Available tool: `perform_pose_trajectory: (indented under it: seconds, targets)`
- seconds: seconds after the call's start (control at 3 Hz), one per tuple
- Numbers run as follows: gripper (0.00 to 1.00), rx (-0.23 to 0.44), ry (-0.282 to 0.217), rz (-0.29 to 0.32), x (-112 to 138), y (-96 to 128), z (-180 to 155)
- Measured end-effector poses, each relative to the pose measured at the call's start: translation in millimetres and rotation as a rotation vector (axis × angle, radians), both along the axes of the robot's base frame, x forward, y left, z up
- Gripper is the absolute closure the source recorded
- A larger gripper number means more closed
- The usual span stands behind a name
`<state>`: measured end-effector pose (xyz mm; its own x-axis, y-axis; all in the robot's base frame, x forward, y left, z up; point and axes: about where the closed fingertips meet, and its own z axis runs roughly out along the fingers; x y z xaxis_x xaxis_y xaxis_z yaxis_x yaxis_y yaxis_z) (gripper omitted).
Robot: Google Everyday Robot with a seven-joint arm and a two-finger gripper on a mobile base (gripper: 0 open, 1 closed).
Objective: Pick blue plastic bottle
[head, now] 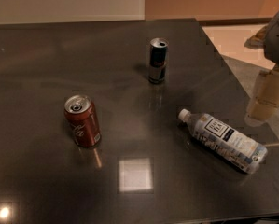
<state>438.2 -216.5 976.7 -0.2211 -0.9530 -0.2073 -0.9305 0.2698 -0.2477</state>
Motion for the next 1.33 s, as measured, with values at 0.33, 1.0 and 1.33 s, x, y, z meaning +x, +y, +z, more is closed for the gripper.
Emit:
perform_pose_trajectory:
  seconds: [0.33,1.0,1.33]
  targets:
    - [0.00,0.000,0.000,0.000,0,0,0]
    - [0.00,0.005,0.081,-0.167,2,15,-28]
    - [0.00,0.002,0.134,-0.284,-3,21,-57]
